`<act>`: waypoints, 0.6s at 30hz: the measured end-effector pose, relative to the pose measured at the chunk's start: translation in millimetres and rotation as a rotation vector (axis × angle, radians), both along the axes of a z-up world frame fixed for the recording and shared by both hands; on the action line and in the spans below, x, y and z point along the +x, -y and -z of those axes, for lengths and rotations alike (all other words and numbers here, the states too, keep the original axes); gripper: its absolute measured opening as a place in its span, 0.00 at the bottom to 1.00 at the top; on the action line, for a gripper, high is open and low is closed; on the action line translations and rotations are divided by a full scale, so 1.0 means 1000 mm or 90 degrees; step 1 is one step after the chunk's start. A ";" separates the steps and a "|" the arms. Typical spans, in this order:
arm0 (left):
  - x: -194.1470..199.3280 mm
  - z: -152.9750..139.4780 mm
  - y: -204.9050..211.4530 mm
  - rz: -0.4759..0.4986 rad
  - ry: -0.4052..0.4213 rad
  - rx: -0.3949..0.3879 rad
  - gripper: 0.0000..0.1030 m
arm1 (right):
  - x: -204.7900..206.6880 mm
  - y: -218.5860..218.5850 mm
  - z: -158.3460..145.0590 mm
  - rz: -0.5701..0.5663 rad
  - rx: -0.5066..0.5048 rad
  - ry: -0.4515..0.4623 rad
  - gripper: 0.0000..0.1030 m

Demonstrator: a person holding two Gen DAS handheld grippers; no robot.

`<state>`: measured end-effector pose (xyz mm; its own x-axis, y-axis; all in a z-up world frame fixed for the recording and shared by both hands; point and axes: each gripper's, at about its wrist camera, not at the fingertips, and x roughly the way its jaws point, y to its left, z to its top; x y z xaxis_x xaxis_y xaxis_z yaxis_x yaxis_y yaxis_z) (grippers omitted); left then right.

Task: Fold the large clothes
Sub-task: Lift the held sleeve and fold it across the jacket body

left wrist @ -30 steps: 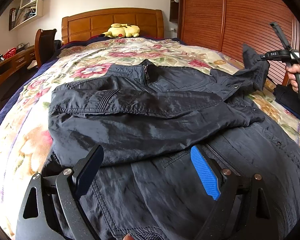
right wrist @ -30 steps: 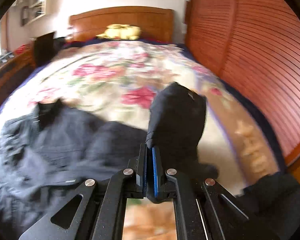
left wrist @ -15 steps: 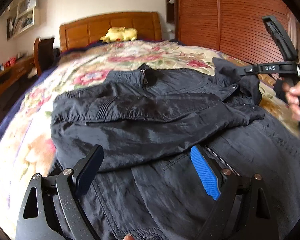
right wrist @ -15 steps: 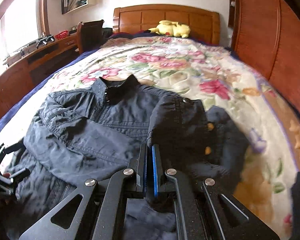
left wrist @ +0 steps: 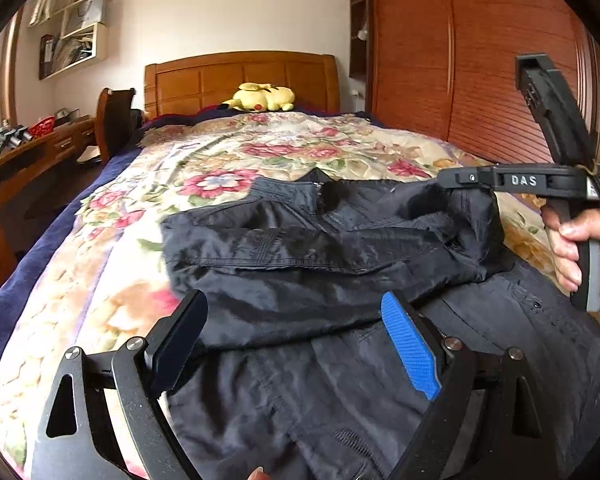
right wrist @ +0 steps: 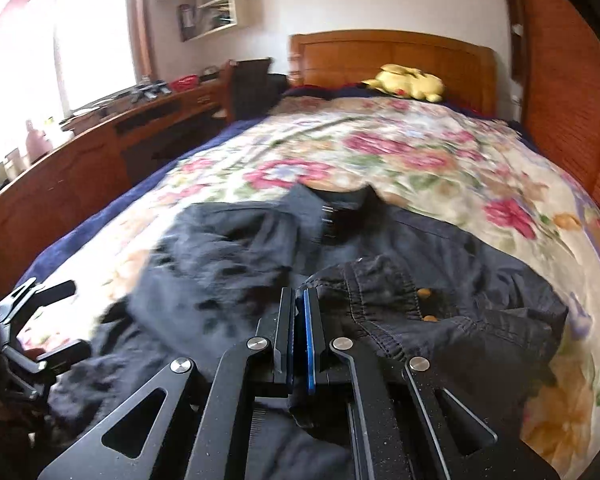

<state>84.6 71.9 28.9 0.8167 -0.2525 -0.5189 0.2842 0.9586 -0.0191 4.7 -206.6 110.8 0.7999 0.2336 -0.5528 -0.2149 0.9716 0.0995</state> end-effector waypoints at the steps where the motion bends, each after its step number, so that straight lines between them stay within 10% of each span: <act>1: -0.002 -0.001 -0.004 -0.004 0.002 0.002 0.87 | -0.001 -0.011 -0.002 -0.016 -0.001 0.001 0.04; 14: -0.022 0.013 -0.074 -0.061 -0.011 0.020 0.87 | 0.029 -0.102 0.008 -0.109 -0.001 -0.039 0.05; 18: -0.022 0.019 -0.078 -0.068 -0.018 0.035 0.87 | 0.025 -0.102 0.008 -0.127 0.009 -0.051 0.34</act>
<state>62.3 150.0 10.1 0.8226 -0.1353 -0.5524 0.1807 0.9831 0.0283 29.6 -104.8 103.2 0.6903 0.3915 -0.6084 -0.3943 0.9087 0.1373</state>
